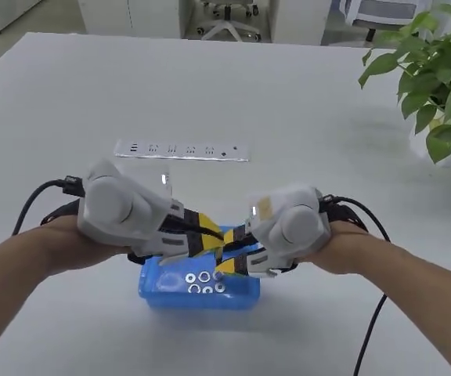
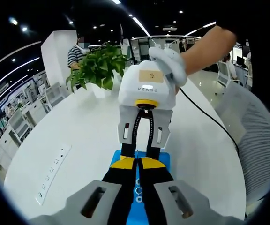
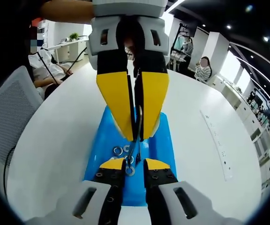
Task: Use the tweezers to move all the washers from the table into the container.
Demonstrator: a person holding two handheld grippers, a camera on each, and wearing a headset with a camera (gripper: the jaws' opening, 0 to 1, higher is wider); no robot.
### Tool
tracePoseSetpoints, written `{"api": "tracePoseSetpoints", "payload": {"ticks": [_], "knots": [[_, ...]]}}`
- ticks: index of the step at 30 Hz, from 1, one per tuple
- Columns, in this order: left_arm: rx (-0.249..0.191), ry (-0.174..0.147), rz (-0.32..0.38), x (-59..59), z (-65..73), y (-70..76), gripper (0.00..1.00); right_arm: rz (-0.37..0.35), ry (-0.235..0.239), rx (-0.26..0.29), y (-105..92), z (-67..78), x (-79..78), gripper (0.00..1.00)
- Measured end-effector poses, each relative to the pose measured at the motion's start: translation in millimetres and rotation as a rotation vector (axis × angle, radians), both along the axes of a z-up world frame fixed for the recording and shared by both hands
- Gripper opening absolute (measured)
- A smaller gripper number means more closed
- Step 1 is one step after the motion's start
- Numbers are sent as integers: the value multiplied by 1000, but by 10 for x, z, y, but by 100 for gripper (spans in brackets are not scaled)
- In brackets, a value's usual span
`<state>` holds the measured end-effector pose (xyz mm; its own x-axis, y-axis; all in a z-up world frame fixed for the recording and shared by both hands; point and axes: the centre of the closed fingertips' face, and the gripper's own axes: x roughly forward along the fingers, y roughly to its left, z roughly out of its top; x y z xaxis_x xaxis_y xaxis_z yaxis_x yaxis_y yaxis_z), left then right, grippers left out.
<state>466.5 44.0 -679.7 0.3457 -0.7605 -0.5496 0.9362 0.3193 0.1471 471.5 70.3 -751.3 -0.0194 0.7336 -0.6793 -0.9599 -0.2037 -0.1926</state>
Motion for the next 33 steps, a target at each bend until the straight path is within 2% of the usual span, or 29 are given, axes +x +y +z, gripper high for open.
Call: {"api": "tracePoseSetpoints", "payload": {"ticks": [13, 23, 33], "knots": [[-21, -8, -39, -174, 194, -110, 6, -22, 4, 34, -56, 174, -160, 16], [-36, -24, -54, -301, 361, -112, 6, -34, 5, 56, -85, 339, -291, 11], [-20, -37, -66, -441, 442, -84, 6, -63, 20, 47, -101, 429, -414, 9]]}}
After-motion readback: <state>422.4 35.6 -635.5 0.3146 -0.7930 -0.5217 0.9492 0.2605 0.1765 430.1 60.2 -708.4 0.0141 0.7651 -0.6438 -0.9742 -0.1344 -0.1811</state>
